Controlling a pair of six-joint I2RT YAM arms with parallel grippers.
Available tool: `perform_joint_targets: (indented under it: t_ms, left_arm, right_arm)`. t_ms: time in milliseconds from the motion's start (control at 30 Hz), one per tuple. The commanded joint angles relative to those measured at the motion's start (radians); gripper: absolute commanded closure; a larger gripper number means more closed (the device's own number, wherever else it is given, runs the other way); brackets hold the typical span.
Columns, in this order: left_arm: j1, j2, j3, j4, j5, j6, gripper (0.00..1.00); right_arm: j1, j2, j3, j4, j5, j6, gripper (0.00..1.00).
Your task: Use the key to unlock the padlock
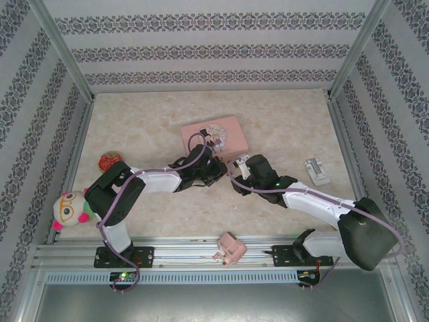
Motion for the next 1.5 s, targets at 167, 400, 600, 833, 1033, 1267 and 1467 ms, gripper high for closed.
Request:
perform_joint_targets:
  t_ms: [167,400,600,833,1033,1267,1467]
  left_arm:
    - [0.018,-0.001,0.0,-0.042,0.056,-0.028,1.0]
    - [0.018,-0.003,0.005,-0.044,0.059,-0.019,1.0]
    - [0.018,-0.007,0.01,-0.052,0.062,-0.007,1.0]
    - [0.018,0.012,0.024,-0.04,0.091,-0.004,1.0]
    - [0.018,0.024,0.032,-0.037,0.114,0.0,1.0]
    - [0.018,0.026,0.033,-0.028,0.123,0.003,1.0]
    - [0.018,0.033,0.032,-0.026,0.128,0.0,1.0]
  right_arm:
    - [0.021,0.057,0.059,0.015,0.001,-0.073,0.7]
    - [0.017,0.115,0.073,0.032,0.005,-0.09,0.71]
    - [0.006,0.146,0.079,0.064,-0.003,-0.093,0.75]
    - [-0.025,0.18,0.094,0.112,-0.037,-0.098,0.78]
    - [-0.07,0.198,0.096,0.156,-0.119,-0.087,0.88]
    - [-0.137,0.217,0.103,0.196,-0.328,-0.042,0.92]
    - [-0.201,0.264,0.144,0.198,-0.511,0.001,0.98]
